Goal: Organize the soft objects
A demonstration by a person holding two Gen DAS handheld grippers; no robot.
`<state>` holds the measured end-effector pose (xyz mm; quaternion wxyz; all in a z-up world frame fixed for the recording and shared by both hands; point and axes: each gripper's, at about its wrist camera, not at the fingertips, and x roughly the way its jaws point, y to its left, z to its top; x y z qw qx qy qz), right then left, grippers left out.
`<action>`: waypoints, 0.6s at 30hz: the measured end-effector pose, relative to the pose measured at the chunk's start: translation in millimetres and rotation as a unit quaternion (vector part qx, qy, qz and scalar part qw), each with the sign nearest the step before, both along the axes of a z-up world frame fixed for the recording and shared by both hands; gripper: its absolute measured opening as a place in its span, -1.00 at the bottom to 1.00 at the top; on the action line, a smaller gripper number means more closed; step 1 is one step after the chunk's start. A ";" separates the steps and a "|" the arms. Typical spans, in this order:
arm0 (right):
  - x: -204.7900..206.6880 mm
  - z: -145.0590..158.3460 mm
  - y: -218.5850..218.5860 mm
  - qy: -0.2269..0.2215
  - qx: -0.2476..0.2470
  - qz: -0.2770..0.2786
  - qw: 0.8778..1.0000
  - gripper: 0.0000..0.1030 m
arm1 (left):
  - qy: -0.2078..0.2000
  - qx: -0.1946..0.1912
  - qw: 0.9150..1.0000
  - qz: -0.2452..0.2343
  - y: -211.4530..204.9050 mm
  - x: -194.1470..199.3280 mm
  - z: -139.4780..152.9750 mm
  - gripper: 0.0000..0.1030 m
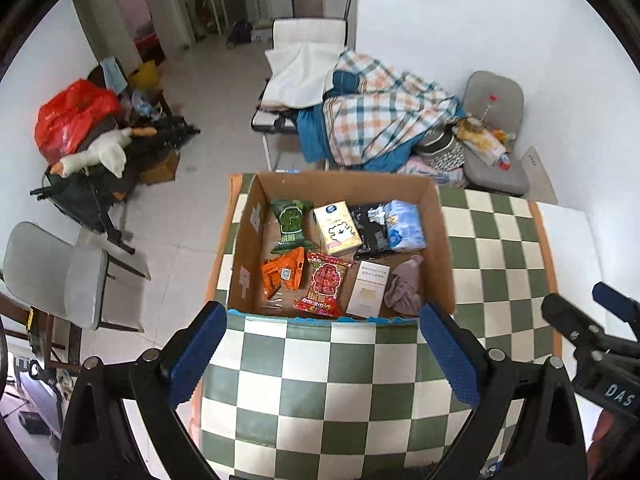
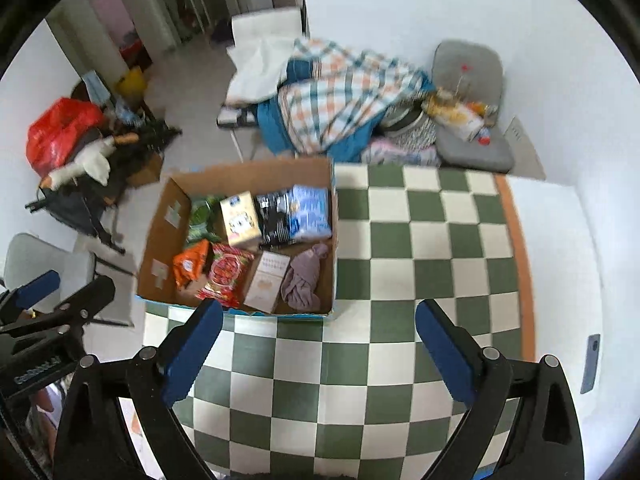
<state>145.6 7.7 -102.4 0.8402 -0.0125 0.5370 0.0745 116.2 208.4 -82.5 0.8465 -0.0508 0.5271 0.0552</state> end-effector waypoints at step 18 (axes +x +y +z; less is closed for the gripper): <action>-80.8 93.0 -18.0 -0.068 -0.002 0.011 0.998 0.92 | -0.051 -0.005 0.999 -0.001 -22.1 -58.8 67.8 0.93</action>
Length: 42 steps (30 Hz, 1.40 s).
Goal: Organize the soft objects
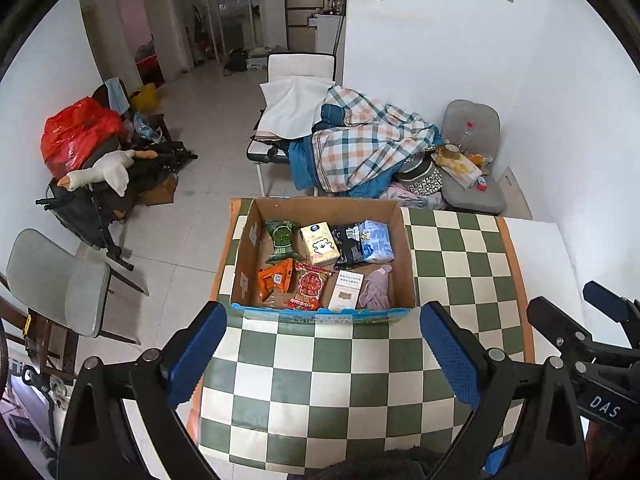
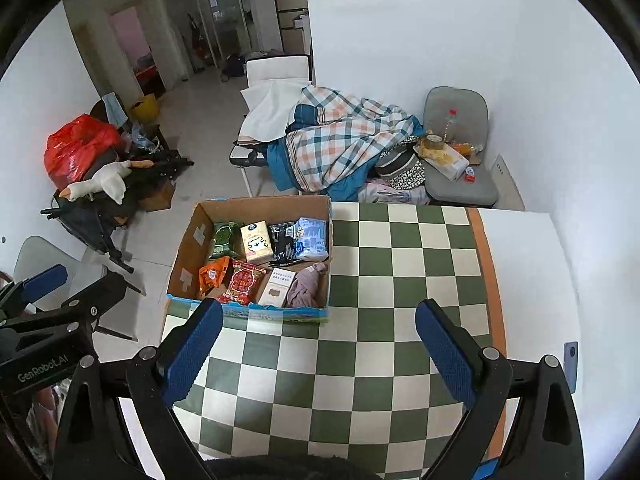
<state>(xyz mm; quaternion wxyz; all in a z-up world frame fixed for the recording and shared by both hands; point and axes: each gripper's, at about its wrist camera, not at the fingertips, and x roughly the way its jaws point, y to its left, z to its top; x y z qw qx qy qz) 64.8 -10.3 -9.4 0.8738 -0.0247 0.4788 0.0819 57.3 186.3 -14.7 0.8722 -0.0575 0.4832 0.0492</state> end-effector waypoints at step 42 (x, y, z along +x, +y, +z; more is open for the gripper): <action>3.4 28.7 -4.1 -0.021 -0.006 -0.014 1.000 0.92 | -0.018 0.013 1.000 0.015 -0.6 -4.4 15.8 0.93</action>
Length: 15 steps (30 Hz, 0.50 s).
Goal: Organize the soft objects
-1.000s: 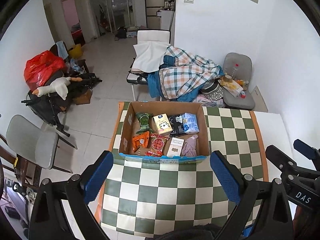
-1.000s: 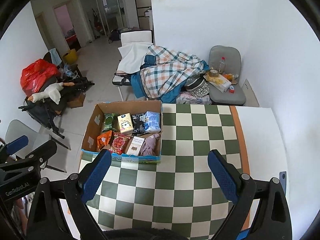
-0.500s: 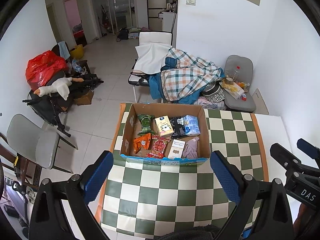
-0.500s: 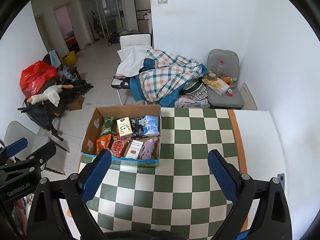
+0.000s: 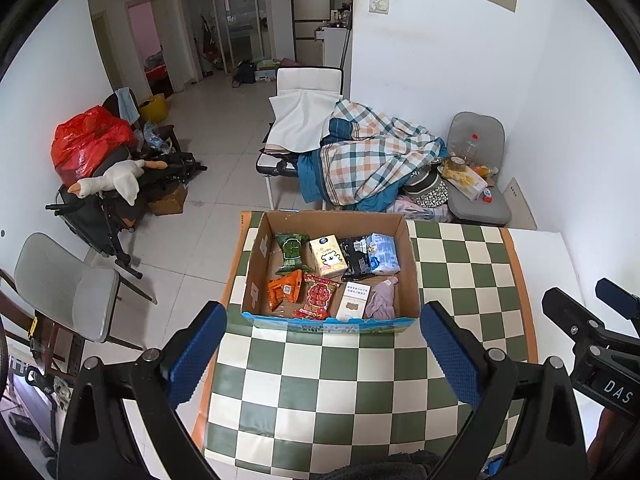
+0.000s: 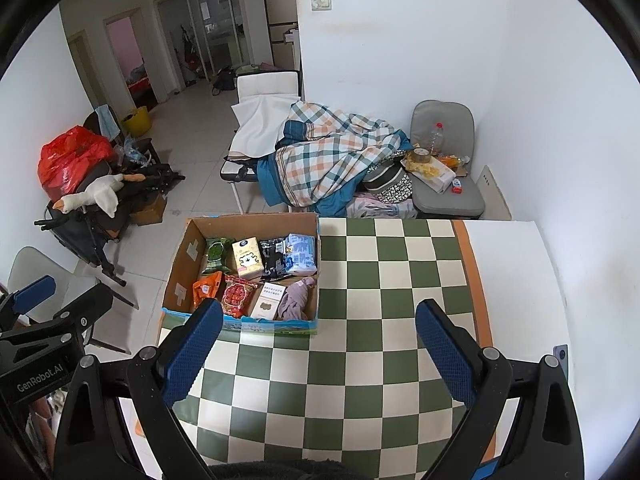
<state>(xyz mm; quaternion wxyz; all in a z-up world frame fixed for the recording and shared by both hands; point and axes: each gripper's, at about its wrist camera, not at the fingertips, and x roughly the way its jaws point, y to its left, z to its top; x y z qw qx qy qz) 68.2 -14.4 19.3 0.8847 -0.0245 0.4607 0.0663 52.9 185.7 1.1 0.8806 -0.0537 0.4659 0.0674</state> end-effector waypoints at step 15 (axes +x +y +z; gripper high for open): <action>-2.7 -0.4 -0.9 -0.002 -0.001 0.000 1.000 0.92 | -0.003 0.000 1.000 0.001 0.7 -1.6 1.0 0.93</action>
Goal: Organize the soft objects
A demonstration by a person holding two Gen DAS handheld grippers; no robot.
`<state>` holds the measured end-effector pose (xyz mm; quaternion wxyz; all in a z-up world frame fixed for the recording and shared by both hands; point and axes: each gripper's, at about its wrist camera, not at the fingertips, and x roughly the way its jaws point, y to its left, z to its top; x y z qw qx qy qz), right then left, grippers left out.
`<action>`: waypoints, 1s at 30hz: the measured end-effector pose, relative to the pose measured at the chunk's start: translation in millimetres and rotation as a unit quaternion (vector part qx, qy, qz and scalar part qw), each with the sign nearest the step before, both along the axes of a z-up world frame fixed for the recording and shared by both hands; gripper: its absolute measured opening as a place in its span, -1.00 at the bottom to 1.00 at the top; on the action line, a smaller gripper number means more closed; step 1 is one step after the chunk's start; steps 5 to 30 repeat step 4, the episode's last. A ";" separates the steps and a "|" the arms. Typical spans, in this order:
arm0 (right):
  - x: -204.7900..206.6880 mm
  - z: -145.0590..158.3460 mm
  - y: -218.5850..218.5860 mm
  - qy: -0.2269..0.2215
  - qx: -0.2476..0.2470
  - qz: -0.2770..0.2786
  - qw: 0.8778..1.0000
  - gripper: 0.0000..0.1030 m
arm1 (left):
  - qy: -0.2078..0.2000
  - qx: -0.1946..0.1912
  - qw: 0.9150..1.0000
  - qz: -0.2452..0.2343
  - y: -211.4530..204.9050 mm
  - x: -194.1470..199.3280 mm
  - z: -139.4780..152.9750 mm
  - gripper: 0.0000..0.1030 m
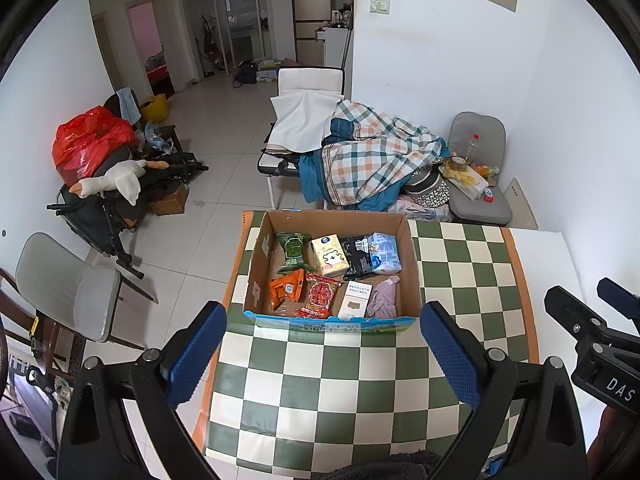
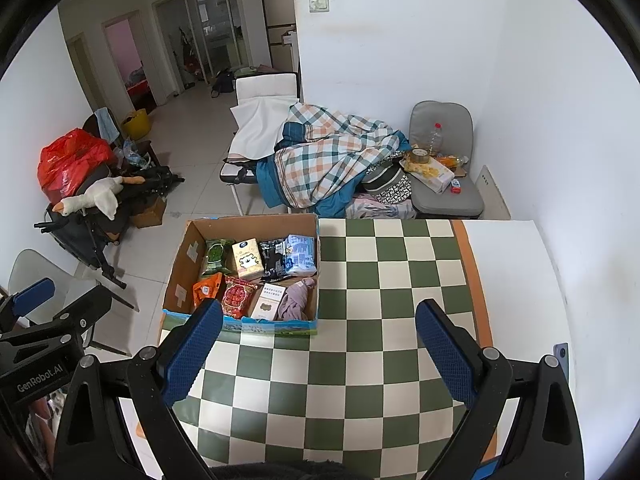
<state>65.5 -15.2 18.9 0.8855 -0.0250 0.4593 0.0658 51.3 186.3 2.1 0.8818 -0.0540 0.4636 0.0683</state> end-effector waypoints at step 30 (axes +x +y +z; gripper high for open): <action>-1.6 2.2 0.4 -0.001 0.000 -0.001 1.000 0.92 | 0.001 0.002 1.000 0.001 -0.9 -0.7 -0.7 0.93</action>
